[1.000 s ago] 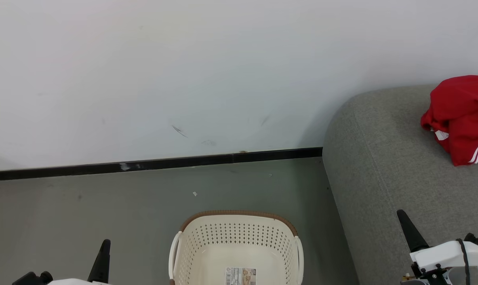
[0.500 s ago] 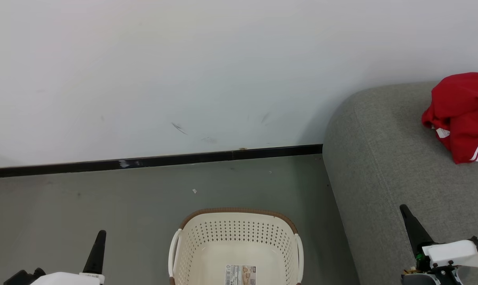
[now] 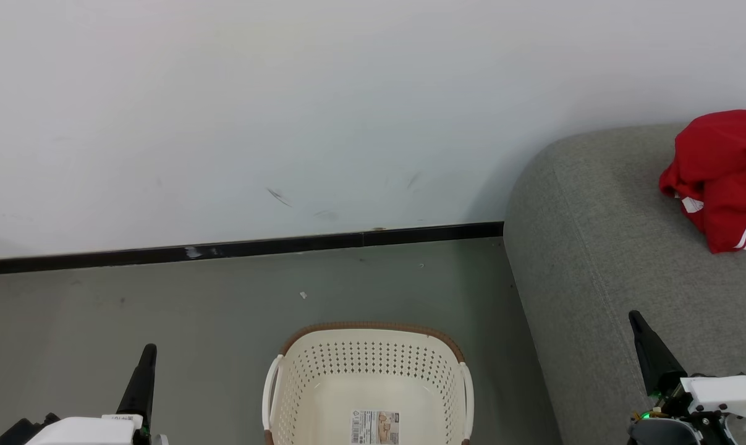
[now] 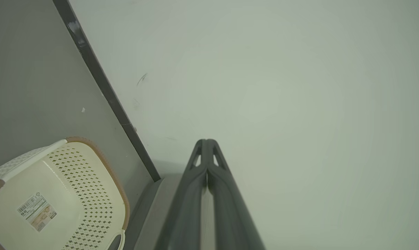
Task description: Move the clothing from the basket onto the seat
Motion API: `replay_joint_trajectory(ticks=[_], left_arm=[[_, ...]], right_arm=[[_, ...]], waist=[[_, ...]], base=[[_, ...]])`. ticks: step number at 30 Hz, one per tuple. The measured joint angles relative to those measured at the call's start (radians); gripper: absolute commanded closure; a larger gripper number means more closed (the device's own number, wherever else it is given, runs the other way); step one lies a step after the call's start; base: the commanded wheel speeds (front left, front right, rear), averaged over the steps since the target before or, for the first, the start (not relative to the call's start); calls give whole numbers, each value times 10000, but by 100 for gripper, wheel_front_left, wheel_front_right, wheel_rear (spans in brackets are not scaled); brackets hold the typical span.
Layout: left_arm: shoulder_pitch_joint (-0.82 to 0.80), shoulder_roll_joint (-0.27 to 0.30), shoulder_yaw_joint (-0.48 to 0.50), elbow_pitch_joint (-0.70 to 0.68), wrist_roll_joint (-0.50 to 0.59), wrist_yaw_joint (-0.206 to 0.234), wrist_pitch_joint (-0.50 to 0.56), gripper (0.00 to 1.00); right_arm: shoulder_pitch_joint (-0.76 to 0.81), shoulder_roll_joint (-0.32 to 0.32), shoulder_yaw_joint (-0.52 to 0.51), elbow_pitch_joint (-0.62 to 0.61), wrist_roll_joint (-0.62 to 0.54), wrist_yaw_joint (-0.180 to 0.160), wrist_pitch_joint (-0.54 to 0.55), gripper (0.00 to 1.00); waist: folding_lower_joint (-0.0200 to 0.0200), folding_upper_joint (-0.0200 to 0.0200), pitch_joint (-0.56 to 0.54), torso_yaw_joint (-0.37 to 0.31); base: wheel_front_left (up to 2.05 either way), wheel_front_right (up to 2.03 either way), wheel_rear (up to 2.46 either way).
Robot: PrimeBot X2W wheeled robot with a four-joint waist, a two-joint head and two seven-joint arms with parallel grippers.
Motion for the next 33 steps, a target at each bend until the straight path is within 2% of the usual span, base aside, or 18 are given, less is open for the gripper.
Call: replay_joint_trajectory(ticks=[5,33], left_arm=[[-42,-25,130,0,-518,-52,169,100],[-42,-27,136,-4,-518,-59,169,100]], right_arm=[[-4,-25,-36,-48,771,0,142,100],[-3,-29,44,-169,784,0,136,100]], waist=[[0,0,23,-1],[-2,0,27,0]], base=[[0,0,0],[0,0,0]])
